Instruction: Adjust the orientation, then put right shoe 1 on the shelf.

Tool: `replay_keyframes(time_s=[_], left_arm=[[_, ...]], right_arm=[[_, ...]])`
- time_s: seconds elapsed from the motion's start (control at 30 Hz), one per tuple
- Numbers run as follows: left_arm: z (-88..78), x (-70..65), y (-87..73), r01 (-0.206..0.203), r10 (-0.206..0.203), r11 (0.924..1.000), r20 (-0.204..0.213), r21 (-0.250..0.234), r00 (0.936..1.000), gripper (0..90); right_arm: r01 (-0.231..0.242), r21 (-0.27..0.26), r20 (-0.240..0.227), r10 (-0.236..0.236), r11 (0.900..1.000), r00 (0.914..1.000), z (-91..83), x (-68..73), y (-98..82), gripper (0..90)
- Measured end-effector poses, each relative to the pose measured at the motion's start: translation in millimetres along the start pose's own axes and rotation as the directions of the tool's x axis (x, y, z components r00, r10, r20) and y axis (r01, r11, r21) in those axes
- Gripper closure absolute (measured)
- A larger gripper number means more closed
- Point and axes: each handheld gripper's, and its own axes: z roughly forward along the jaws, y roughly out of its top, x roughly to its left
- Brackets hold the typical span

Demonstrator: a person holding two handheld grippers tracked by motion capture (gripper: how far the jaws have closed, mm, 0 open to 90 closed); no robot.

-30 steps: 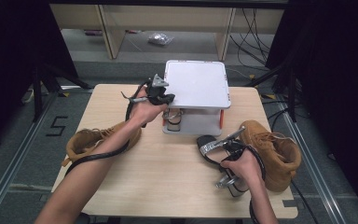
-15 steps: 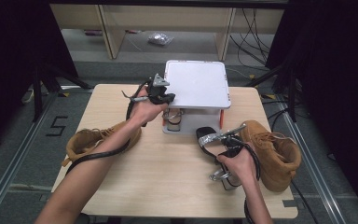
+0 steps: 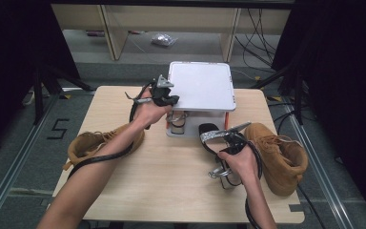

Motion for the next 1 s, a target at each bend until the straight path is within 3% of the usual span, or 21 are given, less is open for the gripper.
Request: replay_keyframes(time_s=[0.03,0.2,0.27,0.3,0.33,0.43,0.47,0.77,0.83,0.87,0.9,0.93,0.97,1.0], left_arm=[[0.2,0.2,0.2,-0.001,0.001,1.0000,0.000,0.001,1.0000,89.9],[1.1,0.2,0.3,-0.002,0.002,1.0000,0.001,0.000,1.0000,89.9],[1.1,0.4,0.4,0.002,-0.002,1.0000,0.002,0.000,1.0000,89.9],[1.1,0.3,0.4,0.004,-0.004,1.0000,0.002,0.000,1.0000,89.9],[1.1,0.3,0.4,0.004,-0.004,1.0000,0.002,0.000,1.0000,89.9],[0.9,0.3,0.3,0.007,-0.007,1.0000,-0.001,0.001,1.0000,89.9],[1.2,0.5,0.4,0.007,-0.007,1.0000,0.003,0.001,1.0000,90.0],[1.4,1.0,0.8,0.016,-0.016,0.9999,0.002,0.003,0.9999,89.9],[1.5,1.0,0.8,0.017,-0.017,0.9999,0.001,0.002,0.9999,89.9],[1.6,0.9,0.7,0.019,-0.019,0.9998,0.001,0.001,0.9998,90.0],[1.6,0.9,0.7,0.019,-0.019,0.9998,0.001,0.001,0.9998,90.0],[1.6,0.8,0.7,0.018,-0.018,0.9998,0.000,0.002,0.9998,90.0],[1.5,0.7,0.8,0.018,-0.018,0.9998,-0.001,0.002,0.9998,89.9],[1.5,0.6,0.9,0.019,-0.019,0.9998,-0.001,0.003,0.9998,89.9]], right_arm=[[-0.038,0.008,-0.001,0.038,0.999,0.9993,-0.8,3.2,1.1,43.6],[-0.029,0.001,-0.006,0.029,1.000,0.9996,0.4,2.2,7.4,43.6],[-0.063,-0.015,0.010,0.063,0.998,0.9980,2.5,2.2,11.8,43.6],[-0.058,-0.004,0.000,0.058,0.998,0.9983,1.3,2.4,13.7,43.6],[-0.089,-0.010,-0.001,0.089,0.996,0.9960,1.0,4.2,14.8,43.6],[-0.085,-0.019,0.003,0.085,0.996,0.9964,1.7,4.0,18.6,43.6],[-0.119,-0.014,-0.001,0.119,0.993,0.9929,2.2,5.9,22.1,43.6],[-0.155,-0.037,0.003,0.155,0.987,0.9879,3.6,7.1,36.1,43.6],[-0.140,-0.051,0.014,0.140,0.989,0.9900,3.9,6.8,37.3,43.6],[-0.182,-0.068,0.005,0.183,0.981,0.9832,4.1,10.1,39.4,43.6],[-0.182,-0.068,0.005,0.183,0.981,0.9832,4.1,10.1,39.4,43.6],[-0.152,-0.063,0.016,0.154,0.986,0.9880,4.9,7.1,41.2,43.6],[-0.177,-0.077,0.021,0.179,0.981,0.9837,6.6,9.0,43.7,43.6],[-0.169,-0.074,0.013,0.171,0.983,0.9852,7.4,7.8,45.0,43.6]])
